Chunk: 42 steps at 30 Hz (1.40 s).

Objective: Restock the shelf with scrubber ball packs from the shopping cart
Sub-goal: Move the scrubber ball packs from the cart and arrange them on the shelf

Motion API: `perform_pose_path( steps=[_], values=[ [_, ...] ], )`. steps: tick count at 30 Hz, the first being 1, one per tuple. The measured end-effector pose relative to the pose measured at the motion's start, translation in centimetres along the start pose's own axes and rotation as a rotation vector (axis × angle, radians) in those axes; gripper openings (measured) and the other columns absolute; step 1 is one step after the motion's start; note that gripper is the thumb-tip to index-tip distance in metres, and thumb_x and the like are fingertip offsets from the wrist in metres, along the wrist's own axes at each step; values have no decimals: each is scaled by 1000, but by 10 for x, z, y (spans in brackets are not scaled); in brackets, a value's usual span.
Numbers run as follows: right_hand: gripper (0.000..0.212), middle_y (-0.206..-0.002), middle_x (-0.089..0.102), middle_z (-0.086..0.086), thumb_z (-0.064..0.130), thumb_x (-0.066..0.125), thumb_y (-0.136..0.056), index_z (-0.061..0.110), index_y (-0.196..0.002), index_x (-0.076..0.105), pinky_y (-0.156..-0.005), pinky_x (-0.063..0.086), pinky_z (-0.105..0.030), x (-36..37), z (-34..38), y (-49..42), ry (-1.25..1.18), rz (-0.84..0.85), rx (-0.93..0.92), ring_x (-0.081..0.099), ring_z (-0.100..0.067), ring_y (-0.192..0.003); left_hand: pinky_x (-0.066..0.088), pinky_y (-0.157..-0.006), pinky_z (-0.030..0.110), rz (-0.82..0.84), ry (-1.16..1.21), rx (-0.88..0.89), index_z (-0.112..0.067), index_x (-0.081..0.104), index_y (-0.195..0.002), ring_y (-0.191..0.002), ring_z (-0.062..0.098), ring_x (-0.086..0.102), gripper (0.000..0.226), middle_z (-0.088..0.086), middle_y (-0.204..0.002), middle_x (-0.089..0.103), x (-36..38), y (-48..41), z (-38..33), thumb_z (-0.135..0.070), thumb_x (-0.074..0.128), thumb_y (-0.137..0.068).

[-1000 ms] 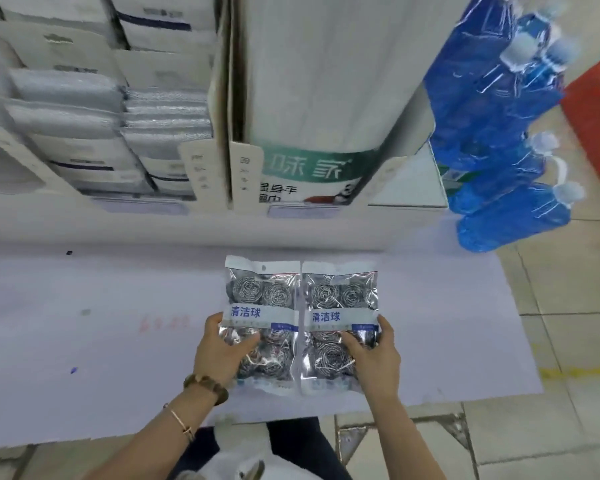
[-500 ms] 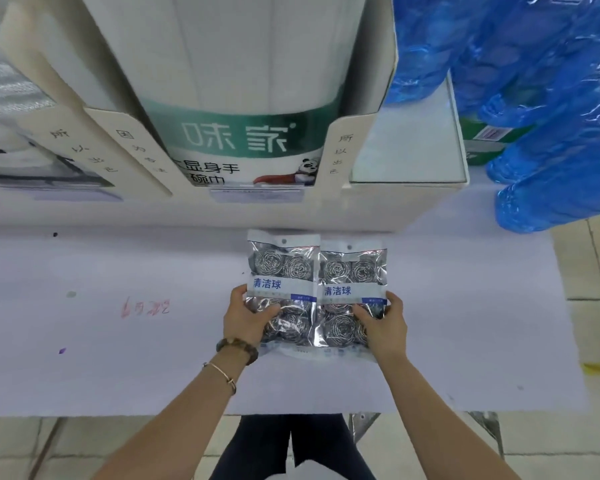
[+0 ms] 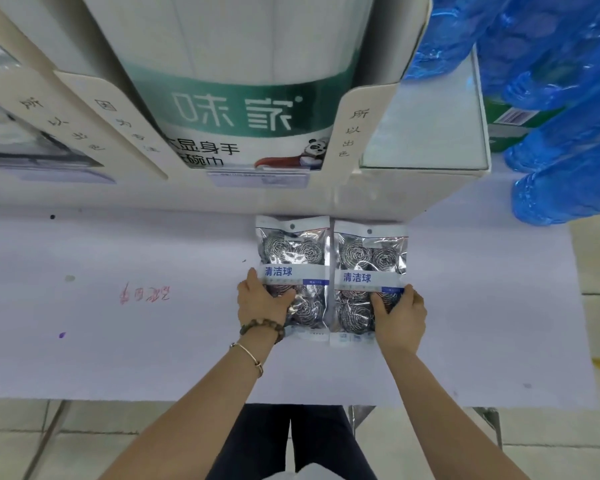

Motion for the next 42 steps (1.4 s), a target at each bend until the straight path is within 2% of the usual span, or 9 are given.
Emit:
perform_pose_path(
  steps=[3, 5, 8, 11, 14, 23, 29, 35, 42],
  values=[
    [75, -150, 27, -21, 33, 65, -85, 6, -145, 29, -112, 25, -49, -1, 11, 8, 95, 26, -191, 23, -36, -139, 31, -106, 44, -55, -250, 220, -20, 18, -145, -137, 29, 19, 92, 10, -151, 14, -3, 14, -23, -47, 70, -74],
    [78, -154, 18, -18, 36, 68, -83, 12, -146, 28, -113, 19, -47, 7, 16, 18, 201, 112, -335, 16, -37, -142, 20, -112, 43, 53, -466, 372, -26, 10, -146, -141, 28, 3, 94, 6, -154, -1, 12, 24, -32, -55, 64, -75],
    [79, -155, 16, -16, 47, 67, -80, 16, -145, 32, -113, 22, -49, 17, 20, 29, 338, 145, -434, 13, -38, -143, 11, -115, 44, 184, -672, 430, -29, 1, -146, -141, 33, -10, 99, 6, -153, -16, 28, 26, -22, -60, 61, -74],
    [79, -158, -1, -10, 52, 53, -87, 21, -149, 16, -116, 15, -44, 21, 26, 24, 417, 212, -391, -2, -32, -145, 9, -116, 44, 231, -716, 457, -28, -4, -146, -140, 35, -12, 101, 8, -152, -20, 32, 21, -20, -58, 61, -75],
    [83, -158, -9, -6, 52, 54, -88, 24, -150, 6, -116, 16, -42, 19, 35, 16, 438, 238, -349, -6, -30, -145, 14, -115, 45, 249, -768, 493, -26, -6, -146, -140, 36, -10, 104, 9, -152, -21, 32, 17, -24, -58, 62, -74],
    [86, -157, -11, -10, 49, 57, -87, 22, -149, 5, -114, 17, -47, 13, 45, 15, 504, 369, -332, -5, -33, -144, 13, -115, 46, 308, -709, 458, -26, -2, -147, -140, 32, -14, 101, 7, -151, -24, 26, 20, -27, -50, 66, -76],
    [65, -151, 23, -18, 30, 55, -89, 14, -144, 25, -108, 31, -47, -21, 67, 21, 413, 306, -401, 26, -34, -137, 29, -110, 40, 237, -395, 452, -19, 42, -133, -138, 29, 20, 57, 7, -154, 5, -9, 43, -40, -25, 65, -82],
    [52, -133, 44, -18, 24, 55, -90, 10, -137, 39, -90, 45, -45, -35, 99, 63, 221, 344, -597, 46, -34, -118, 32, -97, 20, 112, -202, 448, -12, 47, -130, -119, 22, 45, 49, 10, -138, 35, -68, 82, -41, -22, 62, -84],
    [52, -134, 46, -16, 23, 55, -92, 11, -139, 38, -92, 39, -36, -22, 157, 130, 129, 484, -875, 45, -30, -120, 33, -100, 25, -67, -73, 322, -18, 43, -133, -122, 19, 43, 47, 6, -138, 39, -134, 119, 16, -26, 58, -89]
  ],
)
Point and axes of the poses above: each hand's wrist, its own y-axis away from the middle knuckle, its own x-axis out of the palm, z = x × y, the point moved 7 cm from there along -y, towards the middle knuckle
